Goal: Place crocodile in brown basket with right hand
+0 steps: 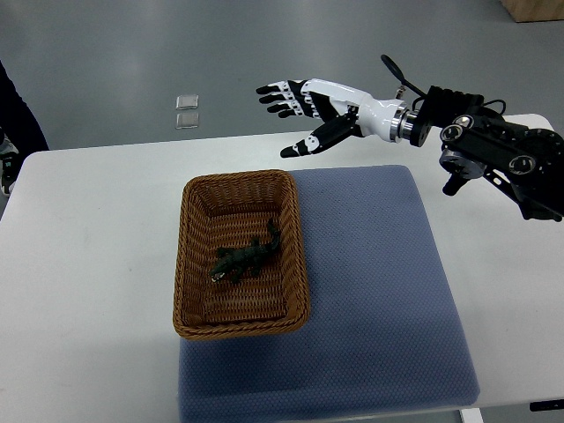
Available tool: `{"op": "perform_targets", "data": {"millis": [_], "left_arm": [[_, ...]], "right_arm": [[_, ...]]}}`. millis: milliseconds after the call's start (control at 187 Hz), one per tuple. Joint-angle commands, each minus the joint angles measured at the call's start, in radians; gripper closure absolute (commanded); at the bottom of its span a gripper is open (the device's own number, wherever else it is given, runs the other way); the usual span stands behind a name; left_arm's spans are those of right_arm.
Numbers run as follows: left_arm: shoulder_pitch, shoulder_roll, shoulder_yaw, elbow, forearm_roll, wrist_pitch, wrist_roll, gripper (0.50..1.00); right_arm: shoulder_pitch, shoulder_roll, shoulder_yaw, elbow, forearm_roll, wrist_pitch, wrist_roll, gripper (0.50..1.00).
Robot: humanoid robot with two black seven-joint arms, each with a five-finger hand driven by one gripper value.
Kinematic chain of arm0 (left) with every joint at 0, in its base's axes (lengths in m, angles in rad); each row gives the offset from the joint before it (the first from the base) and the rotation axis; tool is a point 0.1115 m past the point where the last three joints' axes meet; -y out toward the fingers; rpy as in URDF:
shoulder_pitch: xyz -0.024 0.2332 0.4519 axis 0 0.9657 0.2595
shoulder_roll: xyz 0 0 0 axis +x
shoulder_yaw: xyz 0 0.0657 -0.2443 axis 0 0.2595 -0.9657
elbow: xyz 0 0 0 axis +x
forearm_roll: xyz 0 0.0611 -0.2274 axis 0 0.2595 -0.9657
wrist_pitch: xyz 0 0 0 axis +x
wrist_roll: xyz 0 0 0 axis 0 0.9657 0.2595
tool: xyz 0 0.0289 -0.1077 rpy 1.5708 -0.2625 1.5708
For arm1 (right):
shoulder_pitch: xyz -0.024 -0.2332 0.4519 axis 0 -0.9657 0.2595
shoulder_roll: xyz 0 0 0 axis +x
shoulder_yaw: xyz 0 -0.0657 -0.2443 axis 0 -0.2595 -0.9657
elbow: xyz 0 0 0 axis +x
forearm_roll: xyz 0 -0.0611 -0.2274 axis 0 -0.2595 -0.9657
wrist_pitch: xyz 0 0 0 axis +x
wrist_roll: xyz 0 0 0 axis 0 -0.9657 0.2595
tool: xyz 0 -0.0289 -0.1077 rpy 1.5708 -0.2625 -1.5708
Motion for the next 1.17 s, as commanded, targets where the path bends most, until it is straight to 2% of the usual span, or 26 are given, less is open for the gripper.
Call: {"op": "perform_targets", "data": {"millis": [0,139,209,305,460,1167], "left_arm": [[0.001,0.0,0.0,0.0,0.0,0.0,0.0,0.5],[0.0,0.0,0.0,0.0,0.0,0.0,0.0,0.5],[0.0,0.0,0.0,0.0,0.0,0.0,0.0,0.5],[0.0,0.0,0.0,0.0,0.0,0.0,0.0,0.5],[0.001,0.0,0.0,0.0,0.0,0.0,0.0,0.5],[0.001,0.0,0.002,0.0,0.0,0.0,0.0,0.5]], "right_arm": [[-0.039,-0.055,0.021,-0.008,0.22,0.002,-0.031,0.579],[-0.107,-0.087,0.022,-0.064,0.479,0.006,-0.126,0.576],[-0.13,-0.087,0.024,-0.101,0.556,0.041,-0.185,0.574],[-0.148,-0.087,0.022,-0.129,0.643,0.098,-0.235,0.574],[-0.165,-0.082,0.021,-0.138,0.741,0.118,-0.299,0.574],[-0.201,-0.061,0.027,-0.138,0.737,0.127,-0.294,0.572]]}}
